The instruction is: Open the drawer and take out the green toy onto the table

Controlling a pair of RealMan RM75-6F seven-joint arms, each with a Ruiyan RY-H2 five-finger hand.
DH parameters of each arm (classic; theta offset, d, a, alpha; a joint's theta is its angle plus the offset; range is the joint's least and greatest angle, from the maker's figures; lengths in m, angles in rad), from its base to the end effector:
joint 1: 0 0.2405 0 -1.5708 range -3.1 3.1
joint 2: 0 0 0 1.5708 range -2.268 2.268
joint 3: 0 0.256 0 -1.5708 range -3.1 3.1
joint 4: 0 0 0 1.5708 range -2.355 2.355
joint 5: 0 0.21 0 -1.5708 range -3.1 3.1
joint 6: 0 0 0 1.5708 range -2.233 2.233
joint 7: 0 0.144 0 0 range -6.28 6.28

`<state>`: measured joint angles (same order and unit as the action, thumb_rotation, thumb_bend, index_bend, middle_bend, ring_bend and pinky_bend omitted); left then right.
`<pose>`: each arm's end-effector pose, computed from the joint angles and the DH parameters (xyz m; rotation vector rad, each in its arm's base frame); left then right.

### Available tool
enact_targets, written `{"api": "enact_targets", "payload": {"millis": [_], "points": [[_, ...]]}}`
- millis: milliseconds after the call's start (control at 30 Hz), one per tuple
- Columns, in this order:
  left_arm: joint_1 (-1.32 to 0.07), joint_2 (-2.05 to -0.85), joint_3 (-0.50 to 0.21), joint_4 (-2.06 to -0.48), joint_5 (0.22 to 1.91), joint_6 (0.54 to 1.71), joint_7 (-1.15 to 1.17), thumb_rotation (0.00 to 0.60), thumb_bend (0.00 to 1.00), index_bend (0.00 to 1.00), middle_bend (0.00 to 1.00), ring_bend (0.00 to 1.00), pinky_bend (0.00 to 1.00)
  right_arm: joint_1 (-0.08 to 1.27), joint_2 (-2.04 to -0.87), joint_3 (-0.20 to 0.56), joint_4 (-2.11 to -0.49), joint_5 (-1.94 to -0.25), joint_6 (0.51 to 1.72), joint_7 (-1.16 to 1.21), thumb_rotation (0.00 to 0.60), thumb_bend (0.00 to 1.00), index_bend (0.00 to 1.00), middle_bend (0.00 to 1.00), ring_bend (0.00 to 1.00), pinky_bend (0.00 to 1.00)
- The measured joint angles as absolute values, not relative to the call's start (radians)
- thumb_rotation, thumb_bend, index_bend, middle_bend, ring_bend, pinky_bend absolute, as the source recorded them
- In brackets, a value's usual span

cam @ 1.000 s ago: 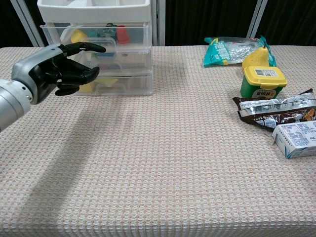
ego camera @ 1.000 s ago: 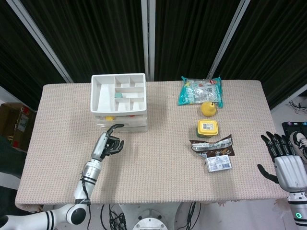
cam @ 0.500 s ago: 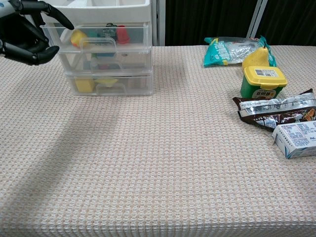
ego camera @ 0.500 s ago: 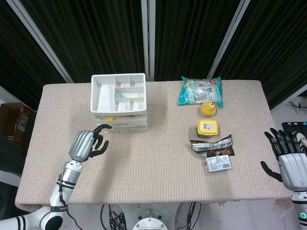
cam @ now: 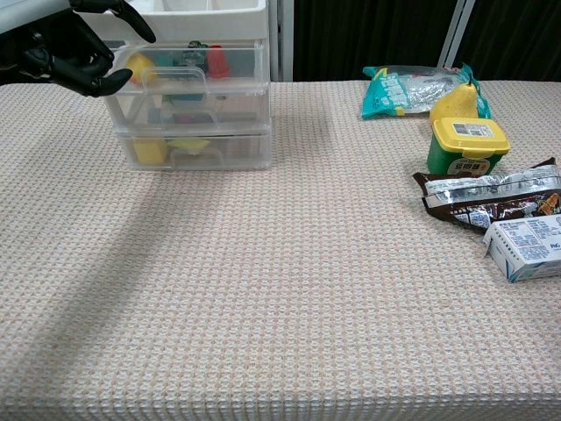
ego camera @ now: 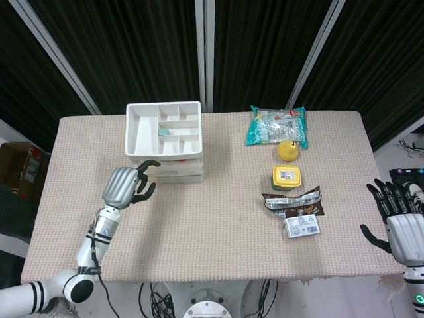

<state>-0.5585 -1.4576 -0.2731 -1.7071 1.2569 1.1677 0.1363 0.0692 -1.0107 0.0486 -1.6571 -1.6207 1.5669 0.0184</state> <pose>-0.1381 0.3151 0.0457 -1.5702 -1.1081 -1.3177 -0.2914 -0.1744 0.1920 1.4506 -0.7699 0.9761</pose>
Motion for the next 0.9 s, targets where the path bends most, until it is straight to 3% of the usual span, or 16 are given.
{"api": "enact_targets", "payload": {"millis": [367, 600, 900], "points": [[-0.589, -1.468, -0.269, -1.676, 1.206, 1.146, 0.200, 0.600, 0.42, 0.27, 0.87, 0.98, 1.00, 0.064, -1.018, 0.048, -1.638, -1.612, 1.567, 0.037, 0.600, 0.20, 0.00, 0.04, 0.00, 0.00], [-0.598, -1.456, -0.262, -1.686, 1.195, 1.135, 0.202, 0.600, 0.42, 0.36, 0.87, 0.98, 1.00, 0.067, -1.022, 0.049, -1.634, -1.608, 1.559, 0.041, 0.600, 0.20, 0.00, 0.04, 0.00, 0.00], [-0.570, -1.387, -0.223, -1.765, 1.255, 1.138, 0.122, 0.600, 0.42, 0.40, 0.87, 0.98, 1.00, 0.068, -1.025, 0.049, -1.636, -1.602, 1.552, 0.034, 0.600, 0.20, 0.00, 0.04, 0.00, 0.00]]}}
